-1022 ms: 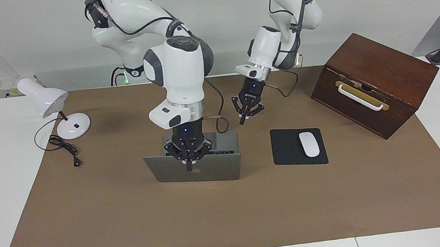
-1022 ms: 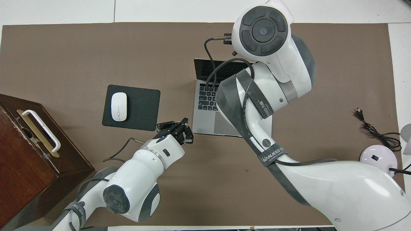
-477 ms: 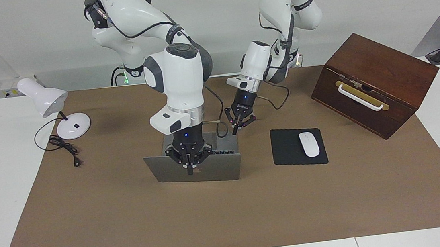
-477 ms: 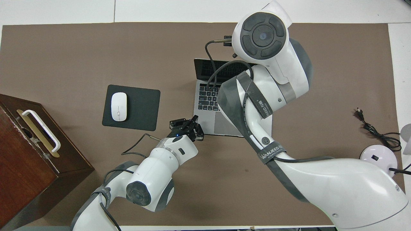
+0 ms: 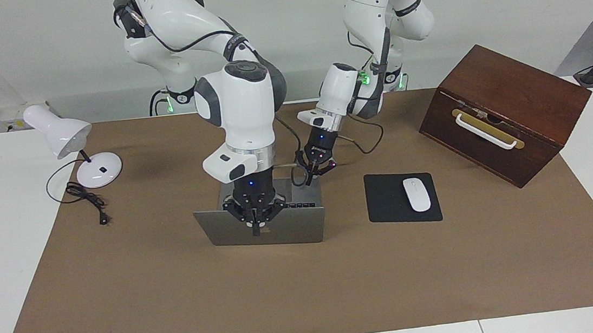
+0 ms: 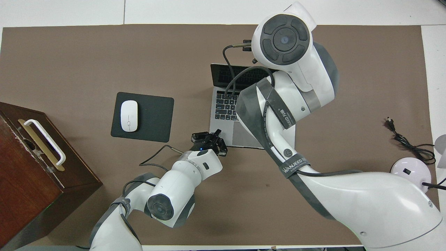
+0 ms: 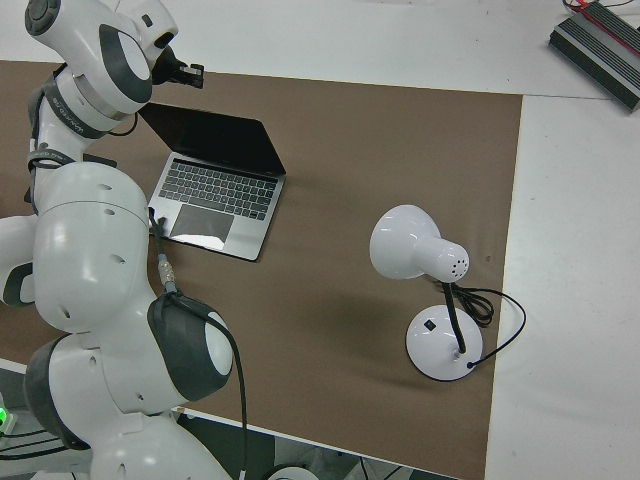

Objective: Close laptop with both arms

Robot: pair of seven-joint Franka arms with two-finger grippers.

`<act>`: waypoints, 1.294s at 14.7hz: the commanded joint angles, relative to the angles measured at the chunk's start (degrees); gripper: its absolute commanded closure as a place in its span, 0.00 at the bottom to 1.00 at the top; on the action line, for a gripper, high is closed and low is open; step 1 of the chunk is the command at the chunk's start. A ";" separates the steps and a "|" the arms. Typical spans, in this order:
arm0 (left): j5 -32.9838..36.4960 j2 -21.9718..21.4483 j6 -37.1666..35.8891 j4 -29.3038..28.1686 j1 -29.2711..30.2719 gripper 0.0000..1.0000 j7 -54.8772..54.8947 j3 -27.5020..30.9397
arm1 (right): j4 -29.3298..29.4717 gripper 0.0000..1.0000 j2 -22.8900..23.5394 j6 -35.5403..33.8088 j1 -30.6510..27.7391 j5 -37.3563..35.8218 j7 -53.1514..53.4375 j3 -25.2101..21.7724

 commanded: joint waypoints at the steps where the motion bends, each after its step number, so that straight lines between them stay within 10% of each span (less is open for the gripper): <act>1: 1.14 1.54 1.30 1.18 -0.48 1.00 0.11 0.64 | -1.61 1.00 -0.91 1.24 -0.88 -0.39 -0.89 0.62; 19: 4.83 0.57 1.21 -3.74 -0.21 1.00 1.16 0.90 | -3.10 1.00 -1.97 -1.92 -1.32 4.35 -1.33 0.62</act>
